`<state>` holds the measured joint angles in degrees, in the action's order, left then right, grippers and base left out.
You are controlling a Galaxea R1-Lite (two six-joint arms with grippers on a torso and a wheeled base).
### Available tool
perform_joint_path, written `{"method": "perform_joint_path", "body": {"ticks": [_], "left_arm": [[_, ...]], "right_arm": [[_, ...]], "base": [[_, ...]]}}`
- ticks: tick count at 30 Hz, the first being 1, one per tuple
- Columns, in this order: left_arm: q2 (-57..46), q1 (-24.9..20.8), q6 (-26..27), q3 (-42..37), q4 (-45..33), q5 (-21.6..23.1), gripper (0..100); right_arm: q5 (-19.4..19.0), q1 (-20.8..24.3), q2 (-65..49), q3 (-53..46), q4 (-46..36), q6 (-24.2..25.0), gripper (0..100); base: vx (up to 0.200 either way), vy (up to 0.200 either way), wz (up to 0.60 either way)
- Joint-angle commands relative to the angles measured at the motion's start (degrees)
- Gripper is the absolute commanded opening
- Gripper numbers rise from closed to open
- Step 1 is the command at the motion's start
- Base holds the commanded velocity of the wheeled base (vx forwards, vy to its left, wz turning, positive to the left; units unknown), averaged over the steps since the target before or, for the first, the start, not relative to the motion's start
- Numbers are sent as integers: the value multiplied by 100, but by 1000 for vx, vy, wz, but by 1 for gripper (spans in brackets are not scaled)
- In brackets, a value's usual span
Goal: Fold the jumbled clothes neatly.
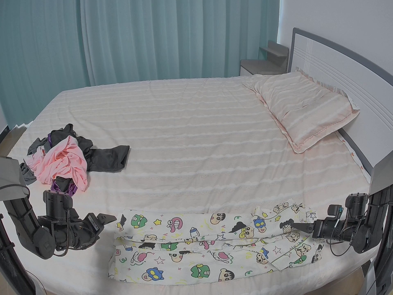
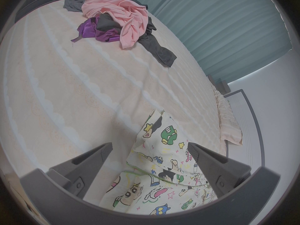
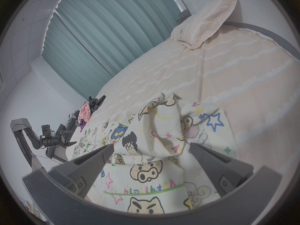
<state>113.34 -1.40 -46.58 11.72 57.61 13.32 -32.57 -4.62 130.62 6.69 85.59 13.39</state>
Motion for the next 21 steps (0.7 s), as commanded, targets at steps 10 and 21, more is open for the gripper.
{"method": "perform_joint_path", "body": {"ticks": [10,21], "left_arm": [[-4,35,-18,-47,4,12,100],[39,26,-18,-90,4,12,100]], "right_arm": [[93,365,324,421,-113,41,0],[93,110,69,-28,-86,15,0]], "base": [[0,0,0],[0,0,0]]}}
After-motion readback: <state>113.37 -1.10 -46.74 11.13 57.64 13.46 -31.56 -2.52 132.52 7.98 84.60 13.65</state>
